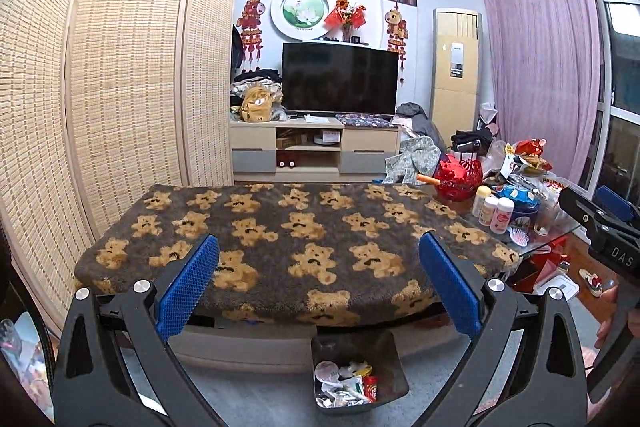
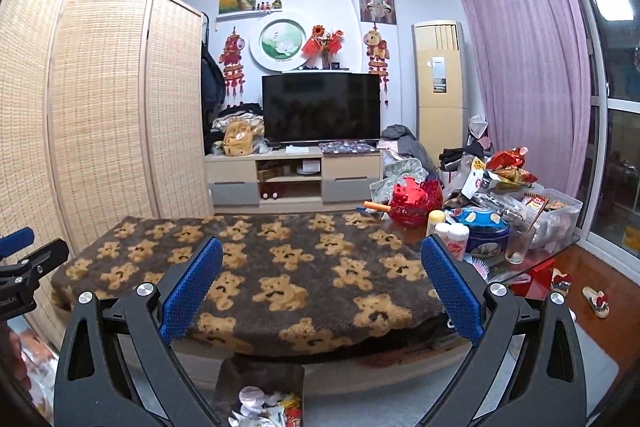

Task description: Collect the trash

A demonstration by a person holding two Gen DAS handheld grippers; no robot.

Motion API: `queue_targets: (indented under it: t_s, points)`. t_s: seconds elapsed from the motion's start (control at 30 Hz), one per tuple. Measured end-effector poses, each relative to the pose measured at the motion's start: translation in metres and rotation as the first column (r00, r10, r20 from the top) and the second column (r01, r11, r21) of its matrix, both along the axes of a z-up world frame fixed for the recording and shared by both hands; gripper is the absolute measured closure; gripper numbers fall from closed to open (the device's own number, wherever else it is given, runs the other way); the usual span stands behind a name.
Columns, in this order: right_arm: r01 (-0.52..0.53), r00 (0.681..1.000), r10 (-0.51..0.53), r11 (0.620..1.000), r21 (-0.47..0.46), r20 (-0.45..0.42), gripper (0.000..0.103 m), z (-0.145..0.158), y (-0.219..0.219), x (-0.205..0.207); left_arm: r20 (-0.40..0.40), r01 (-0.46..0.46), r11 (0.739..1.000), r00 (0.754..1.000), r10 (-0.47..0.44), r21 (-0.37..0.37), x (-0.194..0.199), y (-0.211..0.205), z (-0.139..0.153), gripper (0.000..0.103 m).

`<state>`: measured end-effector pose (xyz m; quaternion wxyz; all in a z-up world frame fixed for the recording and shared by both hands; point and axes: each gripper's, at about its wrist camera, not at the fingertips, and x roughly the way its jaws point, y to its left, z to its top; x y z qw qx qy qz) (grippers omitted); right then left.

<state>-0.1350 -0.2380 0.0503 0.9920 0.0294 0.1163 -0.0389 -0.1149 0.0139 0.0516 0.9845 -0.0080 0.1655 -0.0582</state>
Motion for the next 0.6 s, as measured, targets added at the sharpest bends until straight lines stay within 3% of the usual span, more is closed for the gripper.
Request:
queue_targets:
  t_s: [0.6]
  points:
    - [0.013,1.0,-0.013,1.0,0.002,0.007,0.003,0.002,0.0,-0.006,0.041,0.01,1.0,0.999,-0.01,-0.002,-0.012,-0.005,0.009,0.008]
